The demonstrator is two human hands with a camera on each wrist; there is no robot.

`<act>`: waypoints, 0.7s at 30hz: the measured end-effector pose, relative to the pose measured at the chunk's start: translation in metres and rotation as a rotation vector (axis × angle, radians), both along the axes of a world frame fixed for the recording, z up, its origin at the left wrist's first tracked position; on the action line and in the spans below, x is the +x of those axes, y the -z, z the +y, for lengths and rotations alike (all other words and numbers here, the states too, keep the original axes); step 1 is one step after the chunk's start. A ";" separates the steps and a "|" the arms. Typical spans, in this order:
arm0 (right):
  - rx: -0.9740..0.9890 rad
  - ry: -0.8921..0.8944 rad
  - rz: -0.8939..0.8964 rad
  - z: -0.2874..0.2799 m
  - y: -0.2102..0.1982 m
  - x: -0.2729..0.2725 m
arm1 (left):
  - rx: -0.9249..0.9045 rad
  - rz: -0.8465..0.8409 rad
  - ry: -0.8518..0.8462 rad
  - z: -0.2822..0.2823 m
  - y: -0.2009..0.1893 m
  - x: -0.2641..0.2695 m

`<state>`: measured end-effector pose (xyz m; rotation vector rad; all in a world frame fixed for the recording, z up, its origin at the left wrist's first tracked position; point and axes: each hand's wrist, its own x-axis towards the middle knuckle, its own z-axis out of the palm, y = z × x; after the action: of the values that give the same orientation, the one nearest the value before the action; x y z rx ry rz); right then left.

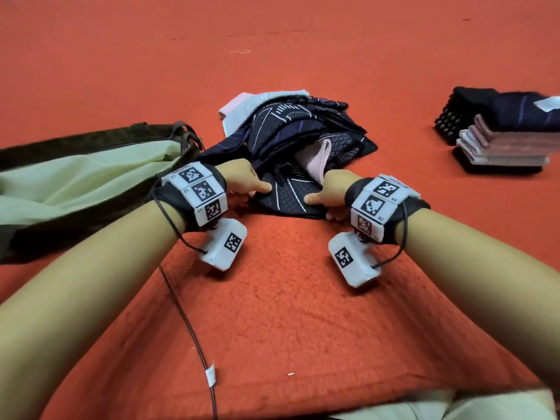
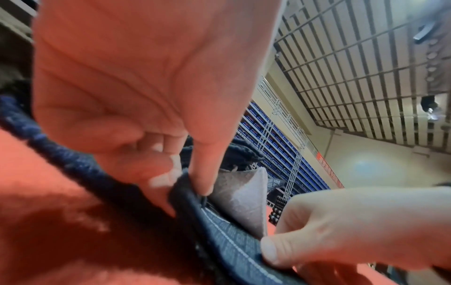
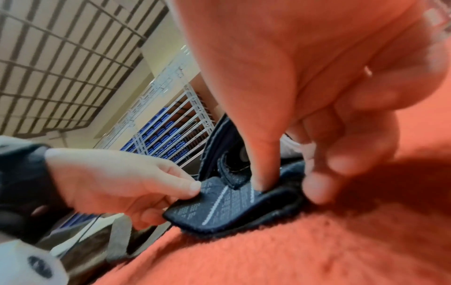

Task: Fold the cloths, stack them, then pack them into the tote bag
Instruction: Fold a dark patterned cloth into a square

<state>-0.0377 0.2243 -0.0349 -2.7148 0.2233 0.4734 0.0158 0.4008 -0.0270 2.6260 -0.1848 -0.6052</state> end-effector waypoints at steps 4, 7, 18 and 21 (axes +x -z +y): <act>0.154 0.108 0.053 -0.010 0.004 -0.003 | -0.065 0.009 -0.032 0.004 -0.001 -0.005; 0.188 0.141 0.044 -0.022 -0.005 -0.012 | -0.138 0.064 -0.022 0.003 -0.004 -0.015; 0.172 0.204 0.140 -0.089 -0.041 -0.062 | -0.076 0.300 0.254 -0.055 -0.010 -0.078; 0.203 0.312 0.062 -0.112 -0.037 -0.072 | 0.011 0.323 0.345 -0.078 -0.007 -0.089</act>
<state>-0.1102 0.1124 0.0024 -2.4123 0.5726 0.4599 -0.0732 0.3228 -0.0196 2.4780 -0.5391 -1.1356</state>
